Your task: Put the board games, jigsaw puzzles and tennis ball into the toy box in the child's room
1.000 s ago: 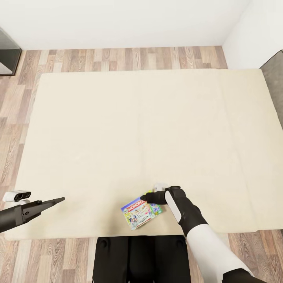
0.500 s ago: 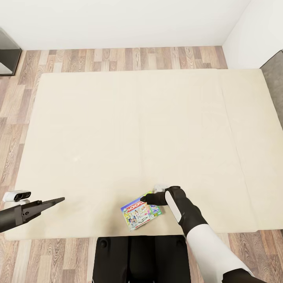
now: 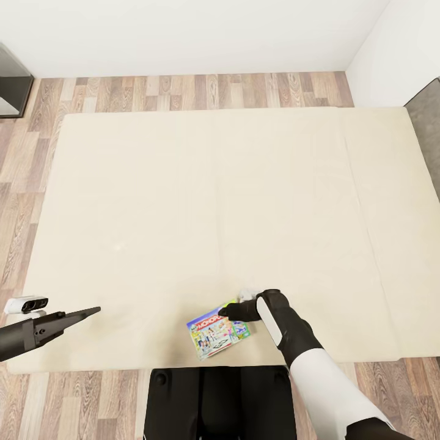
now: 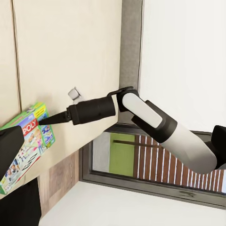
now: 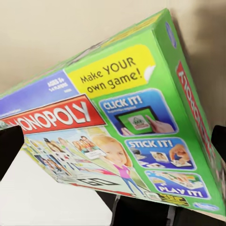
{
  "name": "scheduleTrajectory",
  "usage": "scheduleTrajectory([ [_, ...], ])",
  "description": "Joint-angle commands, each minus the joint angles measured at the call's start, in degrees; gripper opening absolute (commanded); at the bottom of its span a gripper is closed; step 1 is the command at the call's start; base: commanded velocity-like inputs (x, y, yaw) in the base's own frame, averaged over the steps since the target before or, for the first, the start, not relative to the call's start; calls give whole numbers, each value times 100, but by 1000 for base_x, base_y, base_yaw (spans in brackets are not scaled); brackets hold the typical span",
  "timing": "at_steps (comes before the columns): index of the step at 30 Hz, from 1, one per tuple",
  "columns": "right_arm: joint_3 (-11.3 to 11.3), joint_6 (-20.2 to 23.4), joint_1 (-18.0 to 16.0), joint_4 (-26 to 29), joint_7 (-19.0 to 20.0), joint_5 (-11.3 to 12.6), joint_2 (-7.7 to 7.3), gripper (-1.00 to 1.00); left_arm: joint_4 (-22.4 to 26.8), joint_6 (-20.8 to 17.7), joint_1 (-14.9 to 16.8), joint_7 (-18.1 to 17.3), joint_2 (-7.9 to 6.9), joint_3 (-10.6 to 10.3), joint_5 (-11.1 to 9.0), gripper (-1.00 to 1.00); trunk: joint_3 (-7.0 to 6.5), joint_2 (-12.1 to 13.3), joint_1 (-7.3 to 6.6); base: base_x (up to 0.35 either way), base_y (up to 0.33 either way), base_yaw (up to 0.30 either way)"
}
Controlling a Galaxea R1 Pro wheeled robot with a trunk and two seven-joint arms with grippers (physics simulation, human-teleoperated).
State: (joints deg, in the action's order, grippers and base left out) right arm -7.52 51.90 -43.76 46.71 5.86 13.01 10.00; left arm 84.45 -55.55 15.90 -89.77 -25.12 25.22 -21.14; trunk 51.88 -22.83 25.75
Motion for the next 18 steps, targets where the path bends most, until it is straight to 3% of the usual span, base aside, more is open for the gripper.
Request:
scheduleTrajectory([
  [1, -3, 78, -4, 8, 21, -21, 0, 100, 1, -61, 1, -23, -2, 0, 5, 100, 6, -9, 3, 0, 0, 0],
  [18, -37, 215, -1, 3, 18, -35, 0, 100, 2, -61, 1, -23, -1, 0, 5, 100, 6, -9, 3, 0, 0, 0],
])
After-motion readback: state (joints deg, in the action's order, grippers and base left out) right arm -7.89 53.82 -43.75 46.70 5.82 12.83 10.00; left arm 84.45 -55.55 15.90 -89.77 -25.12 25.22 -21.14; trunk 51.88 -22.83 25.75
